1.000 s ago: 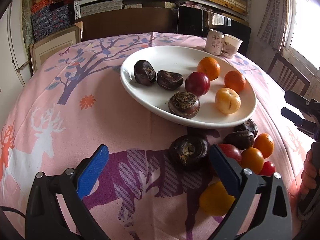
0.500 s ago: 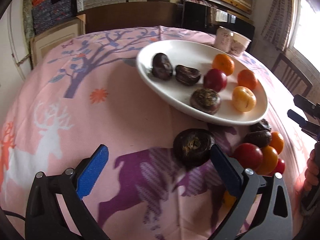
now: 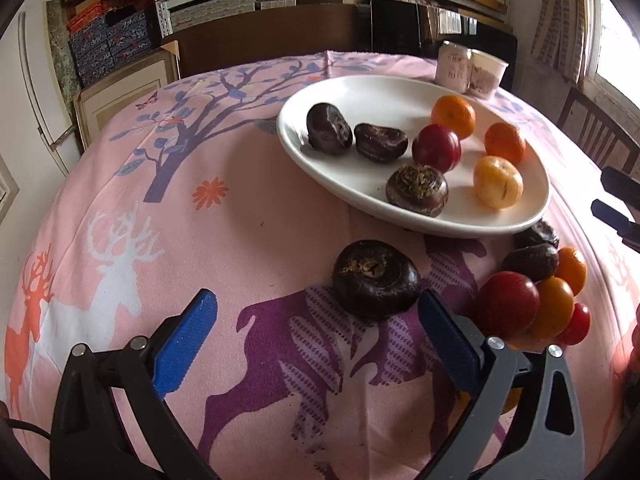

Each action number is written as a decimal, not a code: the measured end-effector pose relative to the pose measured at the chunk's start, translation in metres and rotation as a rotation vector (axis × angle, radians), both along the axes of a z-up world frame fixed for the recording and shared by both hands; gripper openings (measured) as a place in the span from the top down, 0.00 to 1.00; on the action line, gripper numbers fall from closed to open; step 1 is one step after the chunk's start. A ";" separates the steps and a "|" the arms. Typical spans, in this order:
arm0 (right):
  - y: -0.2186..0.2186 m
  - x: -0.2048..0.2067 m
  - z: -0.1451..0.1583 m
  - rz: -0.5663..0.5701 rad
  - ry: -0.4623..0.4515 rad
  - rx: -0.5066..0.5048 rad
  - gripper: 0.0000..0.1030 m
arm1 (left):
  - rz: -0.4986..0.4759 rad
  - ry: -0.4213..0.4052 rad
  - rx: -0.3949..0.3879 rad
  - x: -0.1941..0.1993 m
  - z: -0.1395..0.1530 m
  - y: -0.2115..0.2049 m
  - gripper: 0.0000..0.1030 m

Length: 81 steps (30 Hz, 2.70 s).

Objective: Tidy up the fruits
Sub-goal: 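Pull both tools back from the plate over the fruit cluster, then grasp an orange with the right tool while the left tool grasps a round dark brown fruit, then carry both fruits over the white plate and open both tools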

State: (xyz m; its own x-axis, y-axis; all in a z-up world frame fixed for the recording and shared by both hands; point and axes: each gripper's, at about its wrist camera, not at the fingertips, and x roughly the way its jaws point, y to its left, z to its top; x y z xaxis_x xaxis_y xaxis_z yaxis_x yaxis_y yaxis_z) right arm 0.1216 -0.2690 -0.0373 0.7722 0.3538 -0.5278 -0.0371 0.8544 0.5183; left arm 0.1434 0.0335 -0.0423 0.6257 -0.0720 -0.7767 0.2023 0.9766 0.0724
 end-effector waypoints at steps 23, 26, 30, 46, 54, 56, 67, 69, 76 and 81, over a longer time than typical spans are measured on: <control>0.055 -0.008 -0.017 0.230 0.123 -0.169 0.36 | -0.009 0.058 -0.048 0.003 -0.007 0.002 0.04; 0.057 -0.006 -0.019 0.259 0.133 -0.153 0.65 | -0.009 0.058 -0.047 0.003 -0.007 0.002 0.04; 0.060 -0.006 -0.019 0.273 0.136 -0.161 0.65 | -0.009 0.058 -0.047 0.003 -0.007 0.002 0.04; 0.052 -0.005 -0.019 0.238 0.144 -0.141 0.65 | -0.002 0.045 -0.011 0.017 -0.006 -0.009 0.04; 0.051 -0.005 -0.019 0.238 0.143 -0.140 0.65 | -0.103 0.014 -0.064 -0.002 0.000 -0.017 0.56; 0.051 -0.005 -0.019 0.237 0.143 -0.136 0.65 | -0.113 0.013 -0.083 -0.005 0.001 -0.016 0.56; 0.034 -0.020 0.004 0.198 0.009 -0.069 0.65 | -0.091 -0.121 -0.175 -0.028 0.039 -0.003 0.56; 0.031 -0.018 0.016 0.196 -0.029 -0.047 0.65 | -0.094 -0.117 -0.199 -0.020 0.049 -0.004 0.56; 0.044 0.041 0.046 0.192 -0.031 -0.079 0.65 | -0.094 -0.096 -0.183 0.036 0.055 -0.029 0.56; 0.053 0.070 0.032 0.167 -0.047 -0.066 0.30 | -0.077 -0.100 -0.159 0.058 0.039 -0.033 0.22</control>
